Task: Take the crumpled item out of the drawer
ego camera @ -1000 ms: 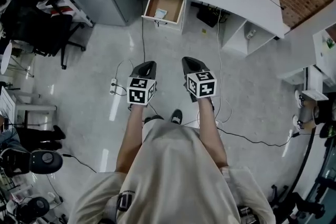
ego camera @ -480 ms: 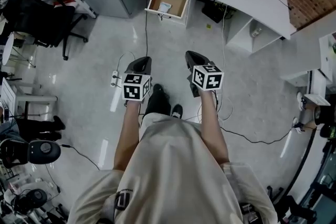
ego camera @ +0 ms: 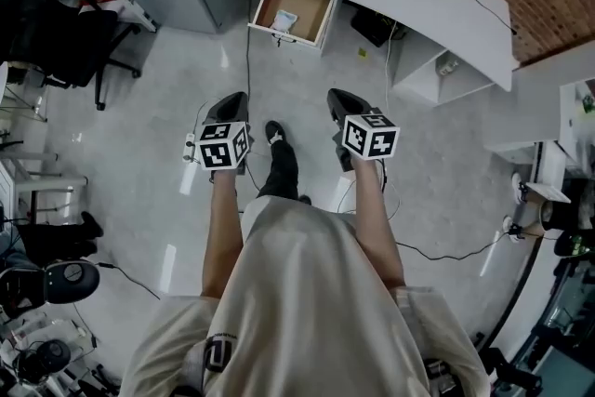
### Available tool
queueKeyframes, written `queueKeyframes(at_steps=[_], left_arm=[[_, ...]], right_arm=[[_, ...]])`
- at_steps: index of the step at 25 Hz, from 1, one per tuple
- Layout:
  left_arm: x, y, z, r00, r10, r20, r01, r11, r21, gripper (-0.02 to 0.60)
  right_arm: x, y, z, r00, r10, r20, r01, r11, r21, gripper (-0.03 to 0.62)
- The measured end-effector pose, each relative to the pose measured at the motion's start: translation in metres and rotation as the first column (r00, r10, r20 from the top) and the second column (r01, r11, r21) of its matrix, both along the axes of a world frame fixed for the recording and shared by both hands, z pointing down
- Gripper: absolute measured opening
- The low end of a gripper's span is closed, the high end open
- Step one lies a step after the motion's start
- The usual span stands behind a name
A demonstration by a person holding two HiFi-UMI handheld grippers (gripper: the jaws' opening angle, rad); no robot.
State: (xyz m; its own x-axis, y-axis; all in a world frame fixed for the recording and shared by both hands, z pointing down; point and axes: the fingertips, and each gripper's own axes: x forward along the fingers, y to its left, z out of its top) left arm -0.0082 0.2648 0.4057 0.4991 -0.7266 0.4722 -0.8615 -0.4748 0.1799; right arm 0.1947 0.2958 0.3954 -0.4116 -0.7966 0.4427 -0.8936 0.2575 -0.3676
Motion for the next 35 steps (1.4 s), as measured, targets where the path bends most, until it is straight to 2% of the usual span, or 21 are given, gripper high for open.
queueKeyframes(at_steps=[5,10,16,21,29,35], left_arm=[[0.008,-0.073,-0.002,1.000,-0.013,-0.027,0.013,1.000,0.002,0.017],[0.019,-0.138,-0.002,0.998,-0.020,-0.063,0.020,1.000,-0.011,0.017],[0.026,-0.200,0.010,0.996,0.087,-0.014,-0.088,0.995,-0.043,0.017],[0.014,-0.237,0.024,0.995,0.089,-0.048,-0.092,0.995,-0.044,0.017],[-0.008,-0.260,0.050,0.994,0.058,-0.093,-0.063,0.996,-0.061,0.017],[-0.010,-0.250,0.078,0.993,0.042,-0.109,-0.055,0.991,-0.123,0.017]], right_arm=[[0.008,-0.062,0.010,0.999,-0.032,-0.018,0.032,0.999,-0.036,0.025],[0.005,-0.120,0.024,0.989,-0.137,-0.048,0.131,0.984,-0.121,0.025],[0.000,-0.189,0.033,0.984,-0.162,-0.074,0.148,0.975,-0.164,0.025],[-0.017,-0.238,0.050,0.977,-0.189,-0.099,0.168,0.968,-0.186,0.025],[-0.022,-0.284,0.083,0.980,-0.122,-0.156,0.094,0.980,-0.174,0.025],[-0.025,-0.292,0.104,0.964,-0.174,-0.199,0.130,0.967,-0.217,0.025]])
